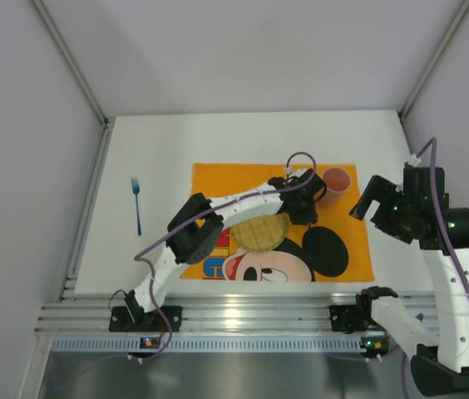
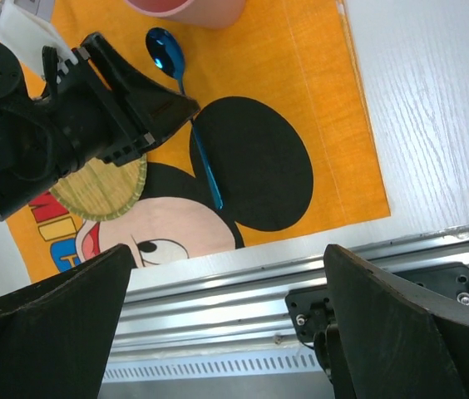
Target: Set the dinner table for one person
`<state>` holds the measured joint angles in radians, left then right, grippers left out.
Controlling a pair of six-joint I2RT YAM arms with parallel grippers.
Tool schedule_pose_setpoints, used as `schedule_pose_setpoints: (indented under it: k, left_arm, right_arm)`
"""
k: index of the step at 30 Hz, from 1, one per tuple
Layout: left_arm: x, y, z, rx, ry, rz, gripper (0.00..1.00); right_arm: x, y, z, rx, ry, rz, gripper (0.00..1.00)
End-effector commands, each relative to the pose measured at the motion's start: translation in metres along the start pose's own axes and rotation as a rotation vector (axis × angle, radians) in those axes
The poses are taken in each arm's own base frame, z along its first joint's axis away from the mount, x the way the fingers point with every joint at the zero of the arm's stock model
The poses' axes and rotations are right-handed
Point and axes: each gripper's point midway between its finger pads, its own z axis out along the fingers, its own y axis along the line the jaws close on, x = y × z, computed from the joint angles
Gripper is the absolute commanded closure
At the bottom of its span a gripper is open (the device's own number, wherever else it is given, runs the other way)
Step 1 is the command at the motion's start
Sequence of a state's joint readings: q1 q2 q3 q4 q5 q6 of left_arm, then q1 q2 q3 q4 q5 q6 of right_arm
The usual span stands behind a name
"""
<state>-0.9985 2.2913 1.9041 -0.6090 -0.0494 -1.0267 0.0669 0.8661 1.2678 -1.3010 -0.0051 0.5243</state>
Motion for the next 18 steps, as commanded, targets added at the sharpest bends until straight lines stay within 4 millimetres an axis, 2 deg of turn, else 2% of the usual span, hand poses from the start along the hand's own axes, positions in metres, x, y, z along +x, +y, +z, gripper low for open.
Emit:
schedule_pose_setpoints:
  k: [1,2,3,5,6,7,8,9,10,11,12,13,14,15,16,17,18]
  left_arm:
    - [-0.002,-0.030,-0.020,0.064,-0.034,-0.029,0.56]
    - [-0.004,-0.032,-0.025,0.075,-0.040,-0.004,0.21]
    - [-0.011,-0.038,-0.039,0.092,-0.065,0.014,0.11]
    - [-0.022,-0.026,-0.059,0.045,-0.111,0.060,0.07]
    - [-0.040,-0.025,-0.087,0.034,-0.187,0.063,0.05]
    - [-0.055,-0.013,-0.102,0.016,-0.217,0.053,0.04]
    - [-0.055,0.011,-0.104,-0.031,-0.211,0.064,0.04]
    - [-0.068,0.017,-0.139,0.001,-0.248,0.047,0.04]
    - [-0.075,0.062,-0.136,-0.074,-0.238,0.023,0.04]
    - [-0.081,0.079,-0.146,-0.086,-0.251,0.014,0.05]
    - [-0.105,0.104,-0.177,-0.084,-0.314,-0.031,0.05]
    - [-0.095,0.142,-0.173,-0.142,-0.283,-0.006,0.05]
    - [-0.098,0.163,-0.181,-0.162,-0.292,-0.014,0.05]
    - [-0.117,0.196,-0.206,-0.185,-0.350,-0.074,0.05]
    - [-0.104,0.231,-0.202,-0.237,-0.312,-0.068,0.06]
    - [-0.108,0.247,-0.216,-0.241,-0.342,-0.082,0.06]
    - [-0.119,0.280,-0.224,-0.278,-0.374,-0.136,0.06]
  right_arm:
    - [0.013,-0.010,0.000,0.024,0.035,-0.007,0.00]
    - [0.012,-0.009,0.001,0.020,0.034,-0.007,0.00]
    - [0.013,-0.009,0.001,0.015,0.037,-0.008,0.00]
    - [0.011,-0.005,0.002,0.004,0.036,0.000,0.00]
    - [0.010,-0.004,0.002,-0.003,0.034,0.001,0.00]
    - [0.010,-0.002,0.003,-0.009,0.038,0.009,0.00]
    - [0.009,0.000,0.004,-0.014,0.034,0.012,0.00]
    - [0.008,0.001,0.004,-0.019,0.030,0.015,0.00]
    - [0.007,0.003,0.006,-0.033,0.029,0.022,0.00]
    - [0.008,0.005,0.007,-0.038,0.032,0.026,0.00]
    - [0.008,0.006,0.009,-0.043,0.033,0.035,0.00]
    - [0.009,0.007,0.012,-0.052,0.039,0.038,0.00]
    - [0.010,0.008,0.014,-0.054,0.042,0.044,0.00]
    - [0.010,0.009,0.016,-0.059,0.045,0.049,0.00]
    - [0.011,0.011,0.018,-0.068,0.051,0.052,0.00]
    - [0.012,0.011,0.020,-0.071,0.054,0.054,0.00]
    - [0.012,0.012,0.021,-0.076,0.058,0.057,0.00]
